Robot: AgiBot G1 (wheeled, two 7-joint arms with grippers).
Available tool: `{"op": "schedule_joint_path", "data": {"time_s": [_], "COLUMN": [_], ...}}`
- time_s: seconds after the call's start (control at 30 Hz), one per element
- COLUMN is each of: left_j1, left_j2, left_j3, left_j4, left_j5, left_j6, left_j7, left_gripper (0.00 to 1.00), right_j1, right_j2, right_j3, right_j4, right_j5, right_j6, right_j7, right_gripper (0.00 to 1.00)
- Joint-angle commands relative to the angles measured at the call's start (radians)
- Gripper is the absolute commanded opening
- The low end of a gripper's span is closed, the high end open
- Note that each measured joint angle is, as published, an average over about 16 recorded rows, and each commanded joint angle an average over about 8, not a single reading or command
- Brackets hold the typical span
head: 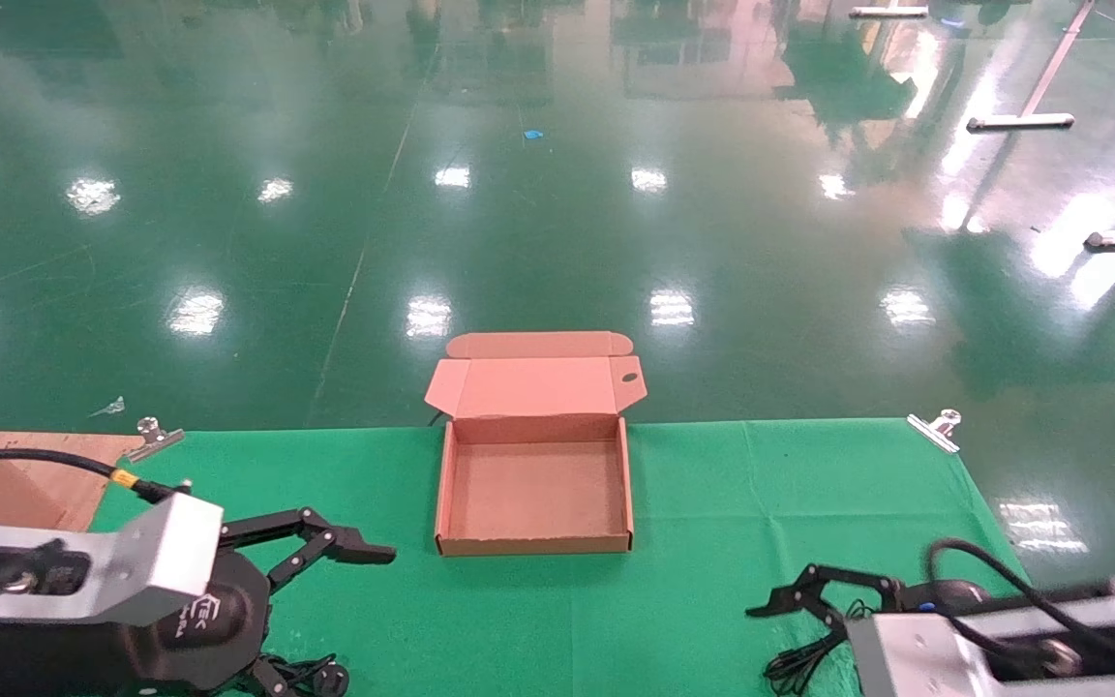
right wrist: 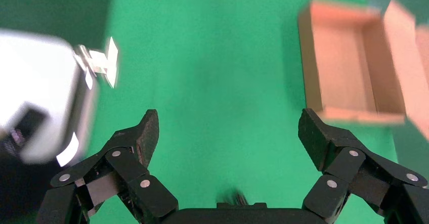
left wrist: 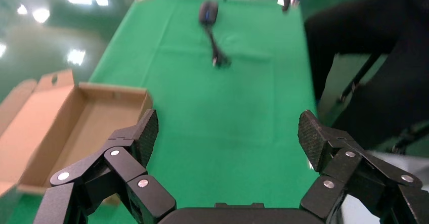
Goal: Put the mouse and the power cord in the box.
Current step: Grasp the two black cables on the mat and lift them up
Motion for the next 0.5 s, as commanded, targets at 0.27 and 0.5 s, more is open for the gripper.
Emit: {"op": "schedule_joint_path", "data": {"time_s": [0.27,0.5], "left_j1": [-0.170,-0.271], "left_j2": [0.097,0.218], "left_j3": [0.199,0.319], "left_j4": [0.199,0.419], "left_j5": [0.310,0.530], "left_j6": [0.003,-0.060], "left_j7": [0.143,0.283], "left_gripper": [1.00,1.00], "right_j1": [0.109,0.165], "right_j2": [-0.129,-0.251], "right_j3": [-0.120,-0.190], "right_j4": [-0.197,-0.425], "right_j5": [-0.304,-0.449], "right_j6": [0.081,0.185], "right_j7": [-0.198,-0.351], "right_gripper": [1.00,1.00]}}
